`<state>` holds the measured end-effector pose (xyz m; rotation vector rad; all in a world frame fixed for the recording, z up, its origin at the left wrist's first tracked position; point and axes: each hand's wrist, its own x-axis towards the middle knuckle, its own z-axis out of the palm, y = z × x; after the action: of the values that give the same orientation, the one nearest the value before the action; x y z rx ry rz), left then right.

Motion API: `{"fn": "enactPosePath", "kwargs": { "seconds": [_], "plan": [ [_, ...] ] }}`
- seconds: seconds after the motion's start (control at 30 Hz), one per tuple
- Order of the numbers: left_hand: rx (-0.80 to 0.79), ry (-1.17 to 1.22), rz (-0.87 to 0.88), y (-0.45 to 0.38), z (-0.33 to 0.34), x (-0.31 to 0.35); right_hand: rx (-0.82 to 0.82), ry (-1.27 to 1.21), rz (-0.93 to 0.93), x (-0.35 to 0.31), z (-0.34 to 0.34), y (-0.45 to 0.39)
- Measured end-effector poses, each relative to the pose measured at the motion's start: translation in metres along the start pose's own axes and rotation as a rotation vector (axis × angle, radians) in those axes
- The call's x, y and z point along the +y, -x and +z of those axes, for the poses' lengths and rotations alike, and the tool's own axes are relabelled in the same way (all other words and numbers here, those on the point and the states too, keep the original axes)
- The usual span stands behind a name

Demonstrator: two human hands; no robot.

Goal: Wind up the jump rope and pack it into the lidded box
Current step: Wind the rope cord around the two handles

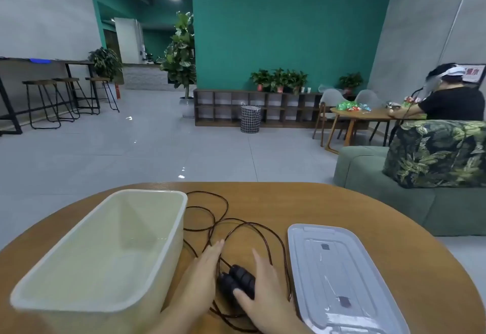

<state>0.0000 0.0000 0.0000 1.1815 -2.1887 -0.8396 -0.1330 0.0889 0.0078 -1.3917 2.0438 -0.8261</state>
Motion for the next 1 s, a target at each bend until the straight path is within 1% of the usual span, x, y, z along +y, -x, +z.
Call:
{"fn": "enactPosePath", "kwargs": {
  "seconds": [0.1,0.17,0.23,0.27,0.37,0.47,0.6,0.7,0.77,0.83,0.93,1.0],
  "plan": [
    [-0.057,-0.124,-0.031,-0.002,0.006,-0.014,-0.091,0.327,0.000,0.008,0.004,-0.008],
    [-0.103,-0.142,-0.071,-0.004,0.008,-0.020,-0.101,0.445,0.027,0.010,0.010,-0.010],
    [-0.117,-0.161,-0.096,-0.005,0.010,-0.025,-0.083,0.489,0.083,0.007,0.017,-0.010],
    [-0.121,-0.171,-0.096,-0.005,0.011,-0.026,-0.046,0.514,0.103,0.007,0.020,-0.012],
    [-0.114,-0.148,-0.097,-0.005,0.014,-0.034,0.001,0.563,0.172,0.001,0.019,-0.013],
    [-0.116,-0.145,-0.067,-0.007,0.015,-0.035,-0.042,0.582,0.200,0.001,0.017,-0.018],
    [-0.135,-0.211,-0.011,-0.009,0.013,-0.028,-0.093,0.583,0.202,0.005,0.012,-0.026],
    [-0.128,-0.214,-0.019,-0.010,0.009,-0.022,-0.142,0.541,0.190,0.006,0.003,-0.031],
    [-0.094,-0.288,0.005,-0.014,0.006,-0.021,-0.169,0.525,0.144,0.004,-0.007,-0.032],
    [-0.084,-0.348,0.100,-0.018,0.001,-0.018,-0.156,0.548,0.059,-0.001,-0.020,-0.031],
    [-0.146,-0.439,0.226,-0.025,-0.006,-0.005,-0.105,0.630,-0.145,-0.006,-0.040,-0.030],
    [-0.153,-0.468,0.258,-0.027,-0.007,0.007,-0.043,0.662,-0.260,-0.003,-0.050,-0.030]
  ]
}}
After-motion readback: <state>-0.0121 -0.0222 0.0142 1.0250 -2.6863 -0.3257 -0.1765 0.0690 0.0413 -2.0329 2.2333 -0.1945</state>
